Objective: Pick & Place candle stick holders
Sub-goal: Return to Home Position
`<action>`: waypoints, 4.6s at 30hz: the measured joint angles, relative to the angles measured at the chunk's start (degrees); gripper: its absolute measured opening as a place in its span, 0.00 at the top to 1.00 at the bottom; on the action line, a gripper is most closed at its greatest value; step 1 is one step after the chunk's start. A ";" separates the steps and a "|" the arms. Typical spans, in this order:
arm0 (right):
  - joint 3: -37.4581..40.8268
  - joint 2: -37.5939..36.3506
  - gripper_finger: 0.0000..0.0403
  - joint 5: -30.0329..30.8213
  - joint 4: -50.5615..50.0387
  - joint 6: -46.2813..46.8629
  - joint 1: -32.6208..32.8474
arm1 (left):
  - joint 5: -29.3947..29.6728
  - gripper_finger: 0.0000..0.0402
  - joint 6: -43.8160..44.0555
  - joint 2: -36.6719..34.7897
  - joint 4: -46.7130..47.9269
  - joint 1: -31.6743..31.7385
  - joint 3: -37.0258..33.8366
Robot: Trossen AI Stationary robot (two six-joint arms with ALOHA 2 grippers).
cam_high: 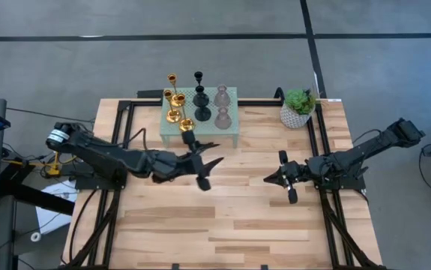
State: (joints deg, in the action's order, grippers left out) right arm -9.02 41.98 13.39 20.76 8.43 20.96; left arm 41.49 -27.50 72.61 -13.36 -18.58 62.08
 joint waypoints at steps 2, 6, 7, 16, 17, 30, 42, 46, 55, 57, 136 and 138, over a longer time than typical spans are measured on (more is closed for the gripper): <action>0.00 -0.01 1.00 0.00 0.03 -1.11 0.01 | 0.51 0.51 2.33 -2.19 6.05 -0.80 -0.02; 0.00 -0.07 1.00 -1.11 2.16 -4.02 -0.01 | -2.21 0.61 8.22 -7.18 12.49 -0.62 -1.90; 0.00 -0.07 1.00 -2.03 2.88 -5.01 -0.07 | -4.10 0.64 8.35 -8.50 12.46 0.01 -3.11; -0.02 -3.53 1.00 -10.29 4.55 -8.88 -3.77 | -19.59 0.98 16.18 -22.70 12.16 2.80 -17.69; -0.02 -4.54 1.00 -11.89 4.11 -8.88 -4.97 | -19.50 0.98 17.17 -24.34 12.05 2.32 -19.21; -5.06 -13.03 1.00 -31.63 -11.05 -8.89 -24.65 | -13.52 0.99 18.55 -37.57 8.39 -4.44 -32.35; -5.62 -20.19 1.00 -41.71 -18.29 -8.92 -37.12 | -13.95 0.99 18.36 -51.23 6.63 -8.48 -41.95; -5.65 -20.35 1.00 -44.89 -18.52 -8.38 -39.31 | -17.55 0.99 18.34 -55.49 4.69 -8.81 -46.51; -10.09 -18.69 1.00 -48.33 -19.99 -10.66 -42.01 | -23.33 0.99 17.61 -56.93 -10.33 -8.82 -55.42; -11.28 -18.89 1.00 -48.33 -22.28 -12.18 -42.68 | -21.75 0.99 15.97 -56.91 -10.41 -8.81 -55.60; 8.63 -41.81 1.00 -35.99 -7.50 -3.92 -45.82 | -17.55 0.98 12.31 -72.56 11.56 -11.75 -49.53; 8.63 -41.81 1.00 -34.31 -8.66 -3.89 -45.75 | -17.55 0.98 12.32 -72.56 11.58 -11.75 -49.53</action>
State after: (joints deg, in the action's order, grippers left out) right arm -0.38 0.16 -20.92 12.10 4.55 -24.80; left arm 23.94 -15.19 0.05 -1.78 -30.33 12.56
